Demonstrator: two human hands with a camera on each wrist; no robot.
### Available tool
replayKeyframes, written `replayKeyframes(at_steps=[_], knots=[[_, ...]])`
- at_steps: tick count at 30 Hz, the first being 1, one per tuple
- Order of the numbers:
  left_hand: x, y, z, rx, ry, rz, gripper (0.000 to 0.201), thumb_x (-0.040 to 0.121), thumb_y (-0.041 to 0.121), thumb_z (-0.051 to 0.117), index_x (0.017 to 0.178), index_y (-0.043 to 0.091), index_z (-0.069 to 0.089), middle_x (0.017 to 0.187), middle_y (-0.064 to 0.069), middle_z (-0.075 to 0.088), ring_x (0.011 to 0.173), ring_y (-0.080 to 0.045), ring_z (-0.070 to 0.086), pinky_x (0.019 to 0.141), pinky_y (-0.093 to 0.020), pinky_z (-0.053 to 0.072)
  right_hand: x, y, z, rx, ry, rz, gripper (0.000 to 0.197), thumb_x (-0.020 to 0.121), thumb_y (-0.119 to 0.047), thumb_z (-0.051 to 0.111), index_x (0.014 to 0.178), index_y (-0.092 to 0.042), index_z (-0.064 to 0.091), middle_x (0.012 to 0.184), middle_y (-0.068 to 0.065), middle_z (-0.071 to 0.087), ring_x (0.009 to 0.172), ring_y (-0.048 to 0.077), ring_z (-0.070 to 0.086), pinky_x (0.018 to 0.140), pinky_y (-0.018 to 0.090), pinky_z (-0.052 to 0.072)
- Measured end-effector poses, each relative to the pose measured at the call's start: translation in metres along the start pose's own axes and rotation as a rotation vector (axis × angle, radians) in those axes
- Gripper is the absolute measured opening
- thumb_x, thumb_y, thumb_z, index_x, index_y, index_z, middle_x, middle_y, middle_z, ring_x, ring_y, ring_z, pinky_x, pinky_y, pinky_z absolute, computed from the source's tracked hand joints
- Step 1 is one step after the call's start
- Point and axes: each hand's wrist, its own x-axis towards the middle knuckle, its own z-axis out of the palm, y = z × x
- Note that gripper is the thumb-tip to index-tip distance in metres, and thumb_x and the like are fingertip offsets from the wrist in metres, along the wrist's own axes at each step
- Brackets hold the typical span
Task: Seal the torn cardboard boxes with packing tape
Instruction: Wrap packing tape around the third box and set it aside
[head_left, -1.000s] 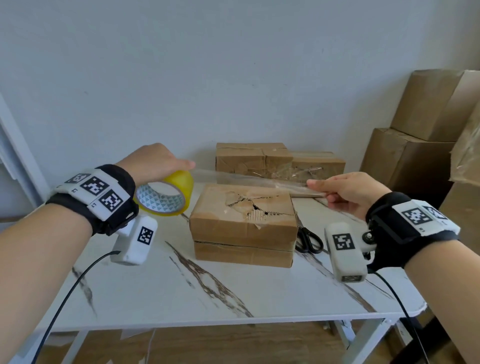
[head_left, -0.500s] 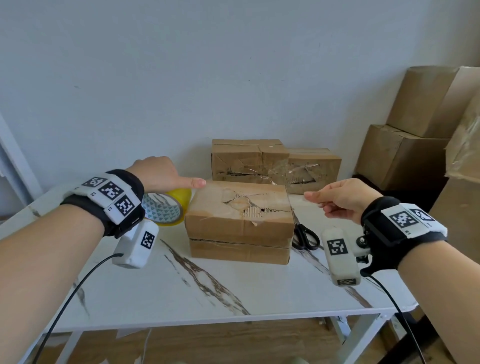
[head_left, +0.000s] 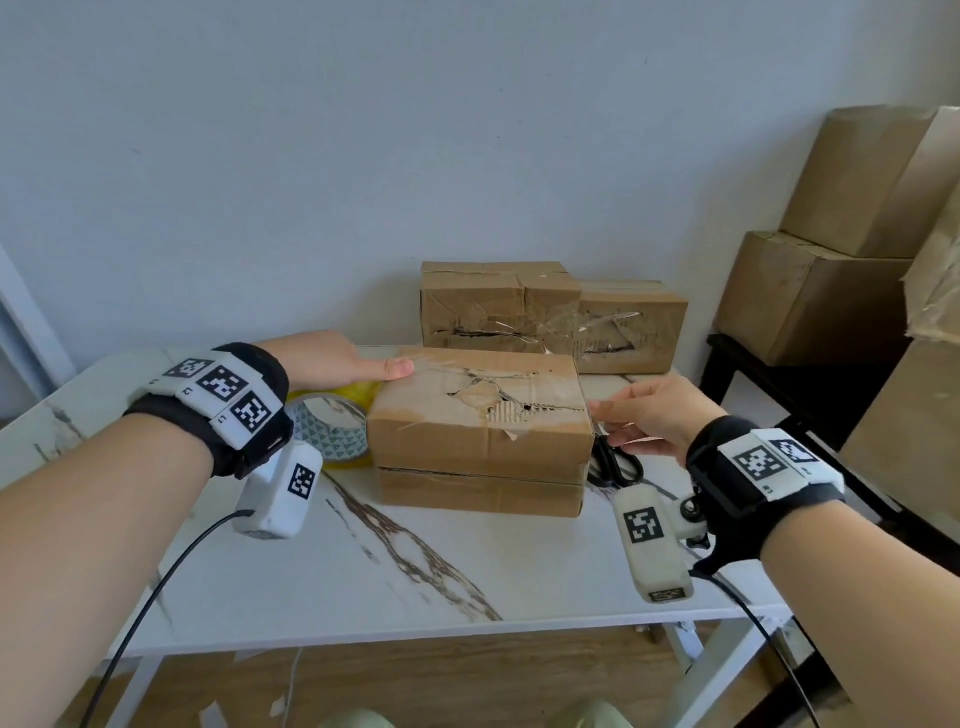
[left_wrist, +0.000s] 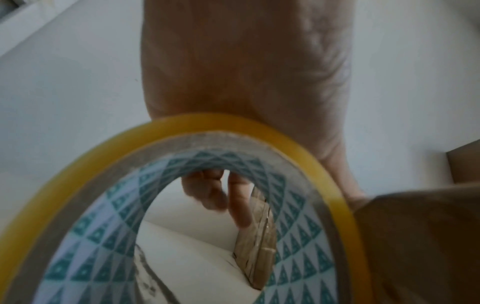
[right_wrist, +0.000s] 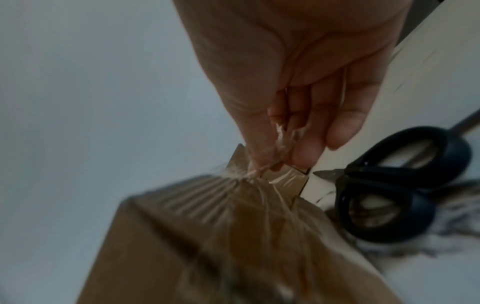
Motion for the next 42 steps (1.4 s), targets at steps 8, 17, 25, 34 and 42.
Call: replayKeyframes(at_steps=[8, 17, 25, 34, 42], knots=[[-0.009, 0.034, 0.022, 0.125, 0.125, 0.290, 0.054, 0.101, 0.045, 0.020, 0.151, 0.026, 0.016, 0.158, 0.006, 0.016, 0.144, -0.013, 0.018, 0.117, -0.038, 0.013, 0.007, -0.001, 0.034, -0.246, 0.197, -0.158, 0.032, 0.093, -0.021, 0.055, 0.124, -0.012, 0.053, 0.110, 0.011, 0.064, 0.099, 0.029, 0.061, 0.089, 0.042, 0.051], [-0.001, 0.029, 0.027, 0.216, 0.055, 0.257, 0.059, 0.096, 0.055, 0.003, 0.150, 0.034, -0.004, 0.159, 0.010, -0.006, 0.146, -0.010, 0.004, 0.119, -0.041, 0.000, -0.002, -0.034, 0.042, -0.333, 0.277, -0.374, 0.047, 0.099, -0.022, 0.040, 0.145, -0.019, 0.033, 0.144, 0.006, 0.045, 0.125, 0.023, 0.049, 0.098, 0.032, 0.041], [-0.006, 0.036, 0.027, 0.241, 0.068, 0.213, 0.061, 0.095, 0.058, 0.004, 0.151, 0.034, -0.003, 0.159, 0.009, -0.005, 0.146, -0.013, 0.004, 0.118, -0.044, 0.000, 0.003, -0.051, 0.069, -0.882, -0.028, -0.238, 0.060, 0.096, -0.058, 0.024, 0.150, -0.038, 0.009, 0.160, 0.002, -0.006, 0.146, 0.029, -0.008, 0.117, 0.053, 0.004], [-0.011, 0.049, 0.029, 0.187, 0.062, 0.104, 0.067, 0.095, 0.060, 0.012, 0.152, 0.026, 0.003, 0.160, 0.000, -0.008, 0.147, -0.018, 0.000, 0.118, -0.045, -0.004, 0.008, -0.047, 0.069, -0.833, -0.042, -0.270, 0.054, 0.099, -0.049, 0.021, 0.150, -0.036, 0.010, 0.160, 0.002, -0.005, 0.146, 0.030, -0.005, 0.119, 0.048, 0.004], [-0.011, 0.056, 0.032, 0.162, 0.064, 0.061, 0.087, 0.085, 0.076, 0.017, 0.152, 0.024, 0.000, 0.160, -0.005, -0.007, 0.147, -0.023, -0.001, 0.118, -0.045, -0.001, 0.005, -0.043, 0.058, -0.816, -0.150, -0.357, 0.052, 0.102, -0.042, 0.022, 0.151, -0.032, 0.009, 0.160, 0.000, -0.003, 0.147, 0.027, -0.006, 0.119, 0.040, 0.000]])
